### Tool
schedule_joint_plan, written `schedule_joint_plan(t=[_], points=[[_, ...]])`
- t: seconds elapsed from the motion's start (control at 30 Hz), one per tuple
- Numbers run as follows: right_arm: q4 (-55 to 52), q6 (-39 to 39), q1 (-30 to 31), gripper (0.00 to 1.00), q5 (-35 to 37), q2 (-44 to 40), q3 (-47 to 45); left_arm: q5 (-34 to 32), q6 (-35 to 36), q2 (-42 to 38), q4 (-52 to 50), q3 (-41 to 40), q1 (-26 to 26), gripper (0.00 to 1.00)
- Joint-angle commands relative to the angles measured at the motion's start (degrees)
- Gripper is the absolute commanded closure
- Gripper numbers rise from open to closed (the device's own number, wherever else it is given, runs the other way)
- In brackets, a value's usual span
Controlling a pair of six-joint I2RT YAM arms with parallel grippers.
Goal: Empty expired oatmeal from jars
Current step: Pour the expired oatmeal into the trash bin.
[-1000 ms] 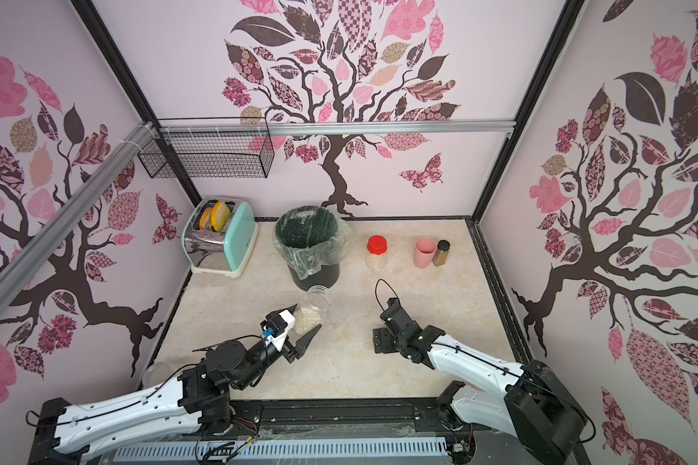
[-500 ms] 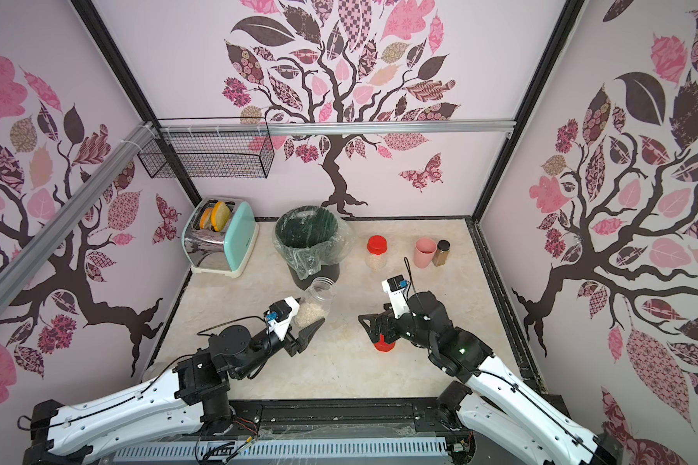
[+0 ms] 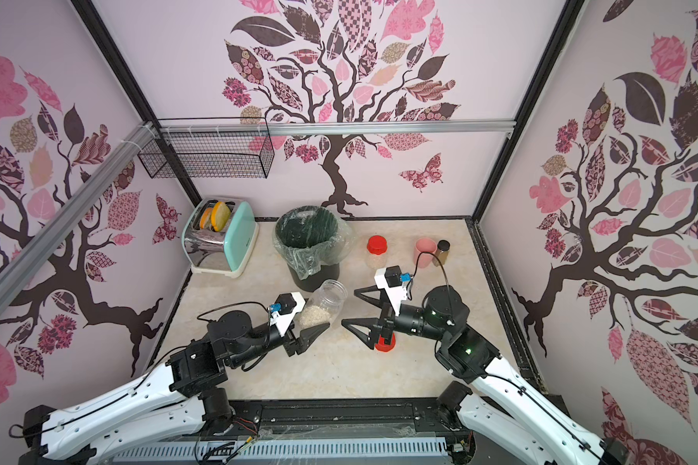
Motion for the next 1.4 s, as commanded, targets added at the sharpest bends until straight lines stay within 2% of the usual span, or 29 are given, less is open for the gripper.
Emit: schedule_joint_plan(t=[0.0, 0.17, 0.67, 0.83, 0.93, 1.03, 1.1, 1.3, 1.37], points=[[5.8, 0.0, 1.9, 0.00, -2.9, 1.7, 1.8, 3.3, 0.5, -0.4, 0.6, 1.7, 0.1, 0.37], [6.8, -1.9, 6.7, 0.00, -0.4, 4.7, 1.6, 4.3, 0.6, 0.3, 1.1, 1.7, 0.1, 0.37], [12.8, 2.7, 6.9, 0.01, -2.2, 11.0, 0.9, 6.3, 1.4, 0.0, 2.4, 1.7, 0.1, 0.37], [12.6, 4.9, 6.8, 0.11, -2.6, 11.6, 1.0, 5.8, 1.7, -0.5, 3.2, 1.4, 0.0, 0.36], [11.1, 6.0, 6.9, 0.20, -2.5, 12.4, 2.3, 5.6, 2.2, -0.5, 3.4, 1.3, 0.0, 0.35], [7.8, 7.2, 6.8, 0.29, -1.3, 13.2, 4.5, 5.2, 2.6, -0.7, 3.6, 1.0, 0.0, 0.32], [6.2, 8.4, 6.8, 0.31, -0.5, 13.6, 5.6, 4.7, 3.0, -1.0, 3.9, 0.5, 0.0, 0.30], [3.4, 11.5, 6.8, 0.49, 1.9, 15.3, 7.9, 3.1, 4.2, -2.5, 5.1, -1.5, -0.1, 0.22], [3.1, 12.0, 6.8, 0.51, 2.1, 15.9, 8.6, 2.4, 4.4, -3.1, 5.1, -2.1, -0.1, 0.18]])
